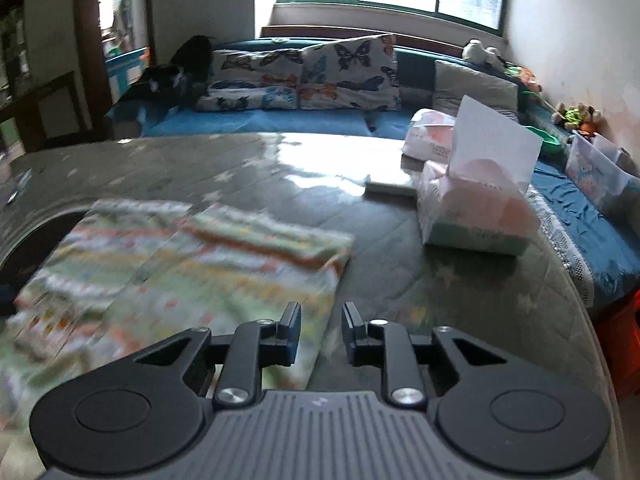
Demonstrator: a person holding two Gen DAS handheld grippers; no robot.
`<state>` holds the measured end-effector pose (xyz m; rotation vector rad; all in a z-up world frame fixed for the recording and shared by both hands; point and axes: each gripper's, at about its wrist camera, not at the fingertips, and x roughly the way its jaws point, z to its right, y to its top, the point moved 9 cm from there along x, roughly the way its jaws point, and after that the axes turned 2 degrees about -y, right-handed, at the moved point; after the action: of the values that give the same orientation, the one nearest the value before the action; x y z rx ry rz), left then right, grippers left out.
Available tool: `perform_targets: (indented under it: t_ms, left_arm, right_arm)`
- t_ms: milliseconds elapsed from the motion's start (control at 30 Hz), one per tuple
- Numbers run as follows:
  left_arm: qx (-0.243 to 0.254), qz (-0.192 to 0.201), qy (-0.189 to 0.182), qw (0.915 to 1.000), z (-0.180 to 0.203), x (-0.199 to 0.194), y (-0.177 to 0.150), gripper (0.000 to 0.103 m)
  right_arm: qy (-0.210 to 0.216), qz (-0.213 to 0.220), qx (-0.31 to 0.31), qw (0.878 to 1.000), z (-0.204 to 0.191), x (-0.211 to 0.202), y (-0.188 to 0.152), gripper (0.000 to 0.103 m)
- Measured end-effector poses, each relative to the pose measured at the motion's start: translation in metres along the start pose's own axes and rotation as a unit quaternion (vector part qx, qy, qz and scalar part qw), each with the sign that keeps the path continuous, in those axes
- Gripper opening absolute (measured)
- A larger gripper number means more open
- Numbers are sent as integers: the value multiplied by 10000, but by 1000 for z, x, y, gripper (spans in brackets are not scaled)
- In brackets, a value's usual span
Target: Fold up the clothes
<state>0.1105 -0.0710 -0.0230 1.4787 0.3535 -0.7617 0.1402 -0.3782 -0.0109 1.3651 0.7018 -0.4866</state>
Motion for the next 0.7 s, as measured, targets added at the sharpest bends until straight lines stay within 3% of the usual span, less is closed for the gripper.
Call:
perform_targets:
  t_ms: [333, 700]
  left_arm:
    - [435, -2, -962, 9944, 87, -12, -6, 24]
    - [808, -325, -1667, 9821, 154, -3, -29, 24]
  right_arm:
    - [557, -125, -493, 9972, -54, -48, -68, 27]
    - [467, -72, -750, 9961, -59, -68, -101, 28]
